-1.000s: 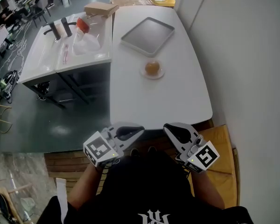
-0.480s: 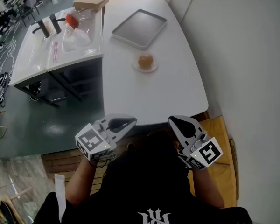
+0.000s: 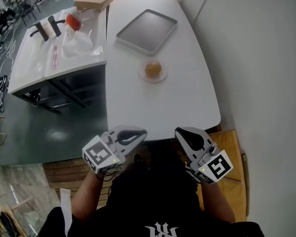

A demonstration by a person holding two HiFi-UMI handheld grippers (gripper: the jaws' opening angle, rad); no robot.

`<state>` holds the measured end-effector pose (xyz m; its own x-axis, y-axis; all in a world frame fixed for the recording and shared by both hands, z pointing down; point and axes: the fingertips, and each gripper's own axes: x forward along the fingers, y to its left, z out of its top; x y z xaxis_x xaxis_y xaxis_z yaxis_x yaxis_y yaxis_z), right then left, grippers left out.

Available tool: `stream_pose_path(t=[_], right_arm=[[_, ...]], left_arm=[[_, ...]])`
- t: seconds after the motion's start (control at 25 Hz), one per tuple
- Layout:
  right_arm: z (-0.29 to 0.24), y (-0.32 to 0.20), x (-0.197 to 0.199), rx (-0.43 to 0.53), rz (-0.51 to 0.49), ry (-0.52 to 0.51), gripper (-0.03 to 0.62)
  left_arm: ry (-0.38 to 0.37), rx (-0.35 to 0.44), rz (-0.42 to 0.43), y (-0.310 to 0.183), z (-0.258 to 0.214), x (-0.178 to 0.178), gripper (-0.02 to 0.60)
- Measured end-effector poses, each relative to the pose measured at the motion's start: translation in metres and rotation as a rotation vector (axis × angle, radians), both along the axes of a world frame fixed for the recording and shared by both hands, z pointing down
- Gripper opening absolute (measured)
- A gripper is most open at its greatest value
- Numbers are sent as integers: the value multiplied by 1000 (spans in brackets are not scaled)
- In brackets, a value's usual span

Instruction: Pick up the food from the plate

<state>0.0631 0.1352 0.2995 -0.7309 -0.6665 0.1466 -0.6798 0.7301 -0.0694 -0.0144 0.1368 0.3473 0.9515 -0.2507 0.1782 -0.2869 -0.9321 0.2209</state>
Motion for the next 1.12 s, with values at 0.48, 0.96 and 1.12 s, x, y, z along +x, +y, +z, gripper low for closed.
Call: stream_pose_path(t=[0.48,0.96,1.12], right_arm=[[8,-113,0,27,-82,24,3],[2,-226,0,-50,-214,31,3],[11,-252,1,-79,-253,50,5]], left_arm=[[-10,-72,-69,-101,9,8,6],[-56,-172,-114,-198,-8,27,6],[-74,-205,-143,-226,-7,32,6]])
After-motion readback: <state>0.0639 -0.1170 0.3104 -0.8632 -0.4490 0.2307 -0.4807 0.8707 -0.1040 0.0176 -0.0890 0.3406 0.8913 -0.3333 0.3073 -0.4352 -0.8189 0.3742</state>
